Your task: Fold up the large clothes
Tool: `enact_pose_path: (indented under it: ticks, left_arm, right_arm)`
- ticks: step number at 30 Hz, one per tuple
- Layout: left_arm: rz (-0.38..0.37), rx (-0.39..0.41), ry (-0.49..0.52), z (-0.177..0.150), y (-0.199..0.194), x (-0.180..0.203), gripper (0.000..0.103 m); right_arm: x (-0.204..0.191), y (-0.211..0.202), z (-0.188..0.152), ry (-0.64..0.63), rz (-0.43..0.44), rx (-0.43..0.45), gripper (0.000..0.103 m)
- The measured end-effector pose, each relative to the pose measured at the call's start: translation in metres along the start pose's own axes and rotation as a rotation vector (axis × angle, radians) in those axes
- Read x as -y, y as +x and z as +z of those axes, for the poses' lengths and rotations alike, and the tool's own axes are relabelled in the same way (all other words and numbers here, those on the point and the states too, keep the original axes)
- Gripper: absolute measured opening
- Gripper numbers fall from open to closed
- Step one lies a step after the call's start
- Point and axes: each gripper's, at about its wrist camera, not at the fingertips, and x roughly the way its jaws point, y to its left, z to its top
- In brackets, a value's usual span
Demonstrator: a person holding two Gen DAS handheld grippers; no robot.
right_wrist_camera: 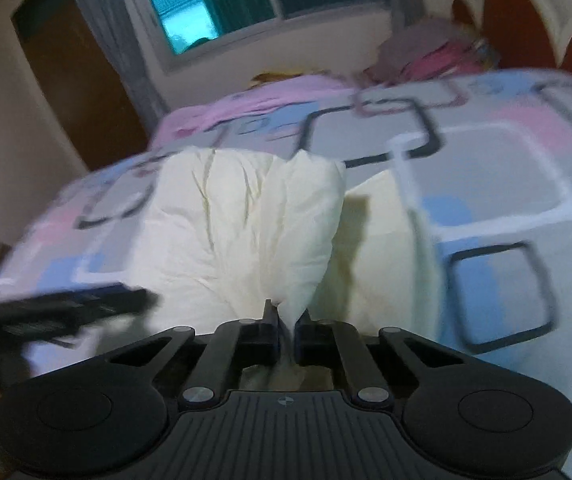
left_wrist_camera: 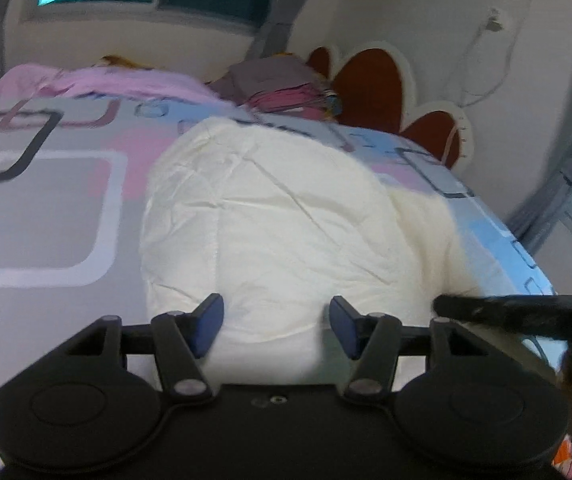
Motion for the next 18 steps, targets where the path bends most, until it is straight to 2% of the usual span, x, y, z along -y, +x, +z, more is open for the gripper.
enact_pose_path:
  ticks: [2,5,8,11,13,18]
  left_arm:
    - [-0.011,-0.002,0.028,-0.006,0.009,0.008,0.056]
    - [0.005,0.013,0.080,-0.014,0.024,0.022,0.057]
    - [0.004,0.018,0.085,-0.021,0.040,0.028,0.057]
    - [0.008,-0.006,0.066,-0.017,0.043,0.029,0.058]
    - [0.011,-0.017,0.063,-0.016,0.042,0.026,0.058]
    - [0.017,-0.035,0.023,-0.010,0.040,0.022,0.058]
  right_arm:
    - [0.007,0.009,-0.009,-0.017,-0.049,-0.003,0.006]
    - [0.005,0.023,-0.016,-0.101,-0.125,0.044,0.006]
    - [0.027,0.042,-0.026,0.033,-0.089,0.033,0.006]
    - [0.039,0.037,-0.019,0.102,-0.052,0.002,0.006]
    - [0.037,0.023,-0.008,0.096,-0.054,0.010,0.007]
    - [0.021,-0.008,0.015,0.048,-0.062,0.093,0.007]
